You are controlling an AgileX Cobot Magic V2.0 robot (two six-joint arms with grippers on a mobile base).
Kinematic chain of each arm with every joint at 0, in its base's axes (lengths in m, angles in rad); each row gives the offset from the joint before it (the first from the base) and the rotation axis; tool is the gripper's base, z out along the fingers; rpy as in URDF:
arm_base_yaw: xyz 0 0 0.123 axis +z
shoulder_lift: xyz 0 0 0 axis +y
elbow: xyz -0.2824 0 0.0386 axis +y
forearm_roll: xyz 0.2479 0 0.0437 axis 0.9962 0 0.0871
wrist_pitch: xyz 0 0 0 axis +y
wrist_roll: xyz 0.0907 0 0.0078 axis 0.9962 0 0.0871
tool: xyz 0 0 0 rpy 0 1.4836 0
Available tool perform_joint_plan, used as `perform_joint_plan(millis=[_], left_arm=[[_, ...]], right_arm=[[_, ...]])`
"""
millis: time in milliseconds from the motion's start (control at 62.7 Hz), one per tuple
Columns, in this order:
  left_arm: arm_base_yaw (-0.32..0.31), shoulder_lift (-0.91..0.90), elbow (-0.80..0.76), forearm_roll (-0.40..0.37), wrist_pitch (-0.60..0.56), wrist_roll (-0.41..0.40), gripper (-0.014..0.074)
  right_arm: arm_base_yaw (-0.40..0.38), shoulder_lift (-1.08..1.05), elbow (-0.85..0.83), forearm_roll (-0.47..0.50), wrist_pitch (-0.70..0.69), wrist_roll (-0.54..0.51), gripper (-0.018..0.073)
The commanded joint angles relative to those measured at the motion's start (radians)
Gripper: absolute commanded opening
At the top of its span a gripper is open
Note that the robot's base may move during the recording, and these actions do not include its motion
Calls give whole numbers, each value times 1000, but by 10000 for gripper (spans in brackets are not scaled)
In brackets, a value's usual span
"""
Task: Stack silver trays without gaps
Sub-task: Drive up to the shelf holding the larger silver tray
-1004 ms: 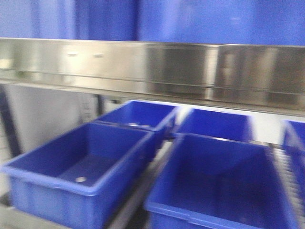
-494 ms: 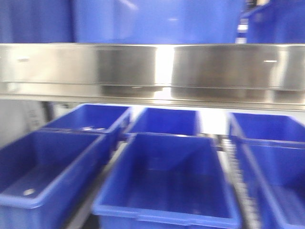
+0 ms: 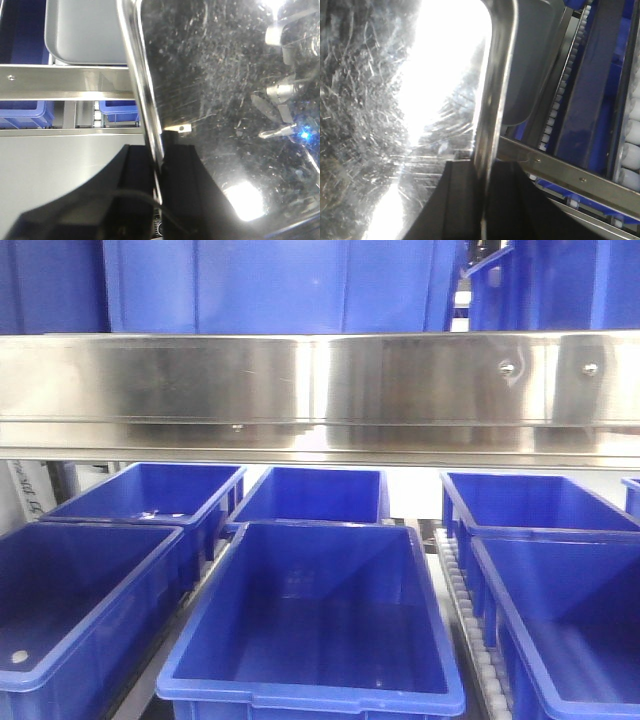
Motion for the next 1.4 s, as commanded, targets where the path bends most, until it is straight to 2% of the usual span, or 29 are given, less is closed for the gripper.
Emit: perform_joint_plan(millis=[0,638,813,909,1116,1244,1387], left_arm=[[-9,-32,-35,-70,5,19,-42],[-9,-32,-35,-69,5,19,-42],[-9,-32,-35,-65,-99,21,-42],[-9,-32,-35,-79,-166,65,-42],[24,-23,-37,-38,-289,81,-42],[82,54,-112,-38,-310,128,-42],[137,159,-205,-38,-308,152,-42]], right_arm=[[4,-35,-30,5,-34,-25,59],[4,-35,-30,5,-34,-25,59],[4,-35,-30,6,-39,-25,59],[-1,-35,-30,6,-41,-7,59],[-82,-34,-31,26,-86,28,59],[-179,-9,-43,127,-136,26,59],[-243,48,-80,193,-176,0,59]])
